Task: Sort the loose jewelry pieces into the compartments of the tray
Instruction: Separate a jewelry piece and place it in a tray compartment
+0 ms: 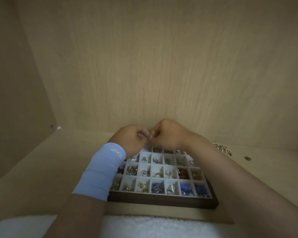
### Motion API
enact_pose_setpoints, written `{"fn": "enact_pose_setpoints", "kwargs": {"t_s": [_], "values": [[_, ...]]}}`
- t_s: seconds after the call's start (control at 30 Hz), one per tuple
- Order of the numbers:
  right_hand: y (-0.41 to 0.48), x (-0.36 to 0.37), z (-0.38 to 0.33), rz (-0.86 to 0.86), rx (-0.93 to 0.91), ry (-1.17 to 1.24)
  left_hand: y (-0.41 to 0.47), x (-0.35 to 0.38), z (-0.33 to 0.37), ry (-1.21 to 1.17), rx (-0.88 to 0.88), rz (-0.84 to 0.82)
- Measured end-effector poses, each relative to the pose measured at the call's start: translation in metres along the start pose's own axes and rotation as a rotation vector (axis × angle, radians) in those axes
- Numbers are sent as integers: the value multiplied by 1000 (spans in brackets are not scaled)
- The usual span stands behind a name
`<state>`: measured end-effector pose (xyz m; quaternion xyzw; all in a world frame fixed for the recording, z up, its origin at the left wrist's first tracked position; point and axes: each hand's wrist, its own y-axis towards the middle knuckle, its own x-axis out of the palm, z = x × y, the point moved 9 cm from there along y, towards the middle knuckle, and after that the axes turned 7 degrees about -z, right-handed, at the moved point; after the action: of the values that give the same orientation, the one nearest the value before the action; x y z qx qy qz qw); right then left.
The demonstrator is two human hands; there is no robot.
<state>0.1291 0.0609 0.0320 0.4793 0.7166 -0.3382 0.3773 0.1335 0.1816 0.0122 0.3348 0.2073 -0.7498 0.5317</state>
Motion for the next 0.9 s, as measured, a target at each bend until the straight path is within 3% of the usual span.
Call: {"fn": "enact_pose_setpoints", "kwargs": {"t_s": [0.17,0.4,0.6,0.77,0.9], "values": [[-46,-19,21,18,-71,393,-13,8,37,-237,75,-83],[-92,-8,32,-5,-33,563,-47,26,54,-286,84,-114],[-110,16,27,-157,-82,414,-74,48,48,-182,46,-133],[-106,25,27,-138,-88,191,-78,55,47,-18,38,-135],[-104,30,24,-127,-100,152,-81,53,47,54,55,-118]]}}
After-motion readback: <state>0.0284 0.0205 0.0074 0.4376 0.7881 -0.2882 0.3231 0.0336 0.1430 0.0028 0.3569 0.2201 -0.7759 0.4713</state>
